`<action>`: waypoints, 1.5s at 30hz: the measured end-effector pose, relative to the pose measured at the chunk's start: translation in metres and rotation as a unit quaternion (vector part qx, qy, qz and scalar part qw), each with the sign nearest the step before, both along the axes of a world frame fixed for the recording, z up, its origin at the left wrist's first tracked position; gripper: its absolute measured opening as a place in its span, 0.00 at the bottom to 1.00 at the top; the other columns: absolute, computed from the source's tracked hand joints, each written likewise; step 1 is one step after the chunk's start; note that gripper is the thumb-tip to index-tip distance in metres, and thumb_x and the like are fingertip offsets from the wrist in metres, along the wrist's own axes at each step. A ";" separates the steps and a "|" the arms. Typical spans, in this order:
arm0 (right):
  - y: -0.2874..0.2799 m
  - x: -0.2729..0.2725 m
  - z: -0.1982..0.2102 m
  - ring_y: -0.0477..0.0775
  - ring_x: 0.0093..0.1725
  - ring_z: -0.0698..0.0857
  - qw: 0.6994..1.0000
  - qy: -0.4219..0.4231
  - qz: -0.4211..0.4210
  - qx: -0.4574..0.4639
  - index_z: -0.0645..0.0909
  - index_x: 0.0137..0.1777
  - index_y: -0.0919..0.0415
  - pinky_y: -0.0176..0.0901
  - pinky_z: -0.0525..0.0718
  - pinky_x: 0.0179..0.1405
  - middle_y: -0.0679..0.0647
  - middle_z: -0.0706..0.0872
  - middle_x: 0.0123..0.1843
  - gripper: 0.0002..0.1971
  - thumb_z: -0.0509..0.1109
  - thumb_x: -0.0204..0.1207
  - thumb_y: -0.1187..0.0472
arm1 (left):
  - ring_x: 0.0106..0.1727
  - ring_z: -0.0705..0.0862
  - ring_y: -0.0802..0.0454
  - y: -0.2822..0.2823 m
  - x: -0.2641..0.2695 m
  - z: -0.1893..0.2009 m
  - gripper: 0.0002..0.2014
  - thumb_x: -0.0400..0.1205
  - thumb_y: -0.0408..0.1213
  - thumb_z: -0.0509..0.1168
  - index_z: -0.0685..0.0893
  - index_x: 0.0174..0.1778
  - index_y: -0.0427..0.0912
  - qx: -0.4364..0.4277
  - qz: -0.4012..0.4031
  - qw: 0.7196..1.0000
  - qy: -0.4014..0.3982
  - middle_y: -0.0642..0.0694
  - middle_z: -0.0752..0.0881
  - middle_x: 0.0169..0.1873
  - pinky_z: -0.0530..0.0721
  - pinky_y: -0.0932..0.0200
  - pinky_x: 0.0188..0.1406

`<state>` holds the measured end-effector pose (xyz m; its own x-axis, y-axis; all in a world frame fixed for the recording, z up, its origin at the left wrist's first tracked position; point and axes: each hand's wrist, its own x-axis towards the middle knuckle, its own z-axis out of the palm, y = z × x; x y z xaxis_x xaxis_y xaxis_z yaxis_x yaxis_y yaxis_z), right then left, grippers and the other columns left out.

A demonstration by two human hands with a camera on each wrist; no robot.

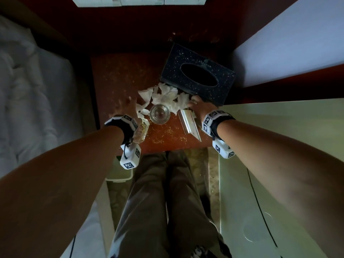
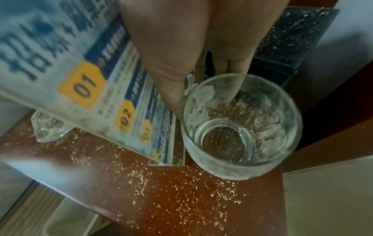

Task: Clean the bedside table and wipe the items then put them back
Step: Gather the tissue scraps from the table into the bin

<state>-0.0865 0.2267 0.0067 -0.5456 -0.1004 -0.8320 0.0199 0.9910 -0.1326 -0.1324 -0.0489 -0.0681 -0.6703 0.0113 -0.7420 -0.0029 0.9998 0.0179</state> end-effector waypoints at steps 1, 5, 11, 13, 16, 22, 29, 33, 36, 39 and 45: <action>-0.001 -0.002 -0.005 0.69 0.73 0.74 1.000 -0.001 0.013 0.004 0.65 0.81 0.56 0.59 0.75 0.73 0.57 0.56 0.82 0.35 0.72 0.74 0.69 | 0.82 0.59 0.29 0.001 -0.001 -0.002 0.40 0.81 0.42 0.71 0.57 0.86 0.51 -0.008 0.004 1.000 -0.010 0.36 0.57 0.84 0.64 0.28 0.77; -0.004 -0.002 -0.030 0.71 0.69 0.78 0.999 0.005 0.034 0.025 0.67 0.79 0.54 0.59 0.80 0.69 0.56 0.58 0.78 0.37 0.75 0.71 0.71 | 0.80 0.62 0.27 0.005 0.000 0.002 0.48 0.72 0.48 0.79 0.56 0.83 0.57 -0.015 -0.009 0.999 -0.031 0.36 0.57 0.82 0.70 0.28 0.73; -0.009 -0.005 -0.051 0.72 0.70 0.77 0.997 0.054 0.049 0.005 0.66 0.79 0.61 0.62 0.77 0.71 0.63 0.65 0.79 0.24 0.62 0.84 0.68 | 0.78 0.65 0.28 0.006 0.002 -0.002 0.47 0.72 0.42 0.79 0.58 0.83 0.55 -0.013 -0.004 1.000 -0.013 0.36 0.61 0.79 0.71 0.29 0.73; -0.010 -0.005 -0.053 0.69 0.69 0.79 0.996 0.078 0.045 -0.004 0.70 0.76 0.64 0.61 0.78 0.70 0.65 0.72 0.75 0.18 0.56 0.87 0.65 | 0.78 0.66 0.28 0.007 0.004 -0.001 0.47 0.73 0.41 0.79 0.58 0.83 0.54 -0.018 0.001 1.000 -0.002 0.36 0.62 0.79 0.72 0.30 0.72; -0.010 -0.010 -0.050 0.67 0.66 0.82 0.995 0.093 0.036 -0.023 0.70 0.76 0.64 0.58 0.80 0.68 0.65 0.79 0.70 0.18 0.54 0.89 0.62 | 0.76 0.69 0.29 0.007 0.000 -0.001 0.47 0.72 0.40 0.80 0.59 0.83 0.52 -0.002 -0.007 1.000 -0.001 0.34 0.64 0.77 0.72 0.30 0.72; -0.004 -0.009 -0.042 0.57 0.57 0.81 0.987 0.138 -0.029 -0.082 0.78 0.53 0.57 0.52 0.82 0.63 0.59 0.82 0.62 0.07 0.60 0.84 0.66 | 0.68 0.78 0.31 0.009 -0.007 0.008 0.30 0.73 0.37 0.78 0.75 0.70 0.47 0.049 -0.004 0.999 -0.015 0.35 0.75 0.69 0.80 0.40 0.64; -0.004 -0.013 -0.030 0.53 0.41 0.84 0.987 0.135 0.059 -0.068 0.58 0.84 0.52 0.42 0.86 0.39 0.58 0.62 0.84 0.35 0.64 0.79 0.74 | 0.65 0.82 0.31 0.021 -0.012 0.023 0.30 0.77 0.33 0.74 0.73 0.75 0.44 0.079 0.016 0.997 0.006 0.35 0.77 0.69 0.85 0.41 0.60; -0.003 -0.017 -0.035 0.41 0.24 0.64 0.967 0.164 0.161 -0.113 0.59 0.83 0.55 0.28 0.60 0.17 0.59 0.70 0.74 0.37 0.67 0.77 0.75 | 0.64 0.81 0.28 0.025 -0.016 0.029 0.46 0.77 0.32 0.75 0.54 0.83 0.59 0.073 -0.057 0.996 -0.002 0.33 0.74 0.71 0.86 0.36 0.55; 0.000 -0.022 -0.047 0.45 0.22 0.70 0.946 0.180 0.210 -0.169 0.58 0.82 0.48 0.34 0.70 0.12 0.61 0.70 0.74 0.42 0.71 0.72 0.75 | 0.62 0.80 0.31 0.026 -0.018 0.025 0.55 0.76 0.32 0.74 0.39 0.81 0.70 0.092 -0.154 0.984 0.001 0.34 0.69 0.71 0.88 0.39 0.50; -0.004 -0.030 -0.052 0.43 0.21 0.66 0.941 0.183 0.237 -0.159 0.67 0.81 0.52 0.33 0.67 0.12 0.60 0.76 0.74 0.37 0.73 0.74 0.73 | 0.65 0.79 0.30 0.027 -0.020 0.021 0.49 0.81 0.35 0.70 0.42 0.82 0.71 0.086 -0.204 0.975 -0.005 0.34 0.65 0.75 0.86 0.43 0.52; -0.011 -0.033 -0.056 0.61 0.55 0.86 0.944 0.156 0.262 -0.129 0.81 0.66 0.64 0.52 0.90 0.45 0.60 0.80 0.65 0.21 0.76 0.73 0.70 | 0.71 0.76 0.32 0.034 -0.024 0.020 0.27 0.83 0.38 0.68 0.72 0.78 0.54 0.077 -0.215 0.974 -0.009 0.37 0.68 0.75 0.81 0.39 0.67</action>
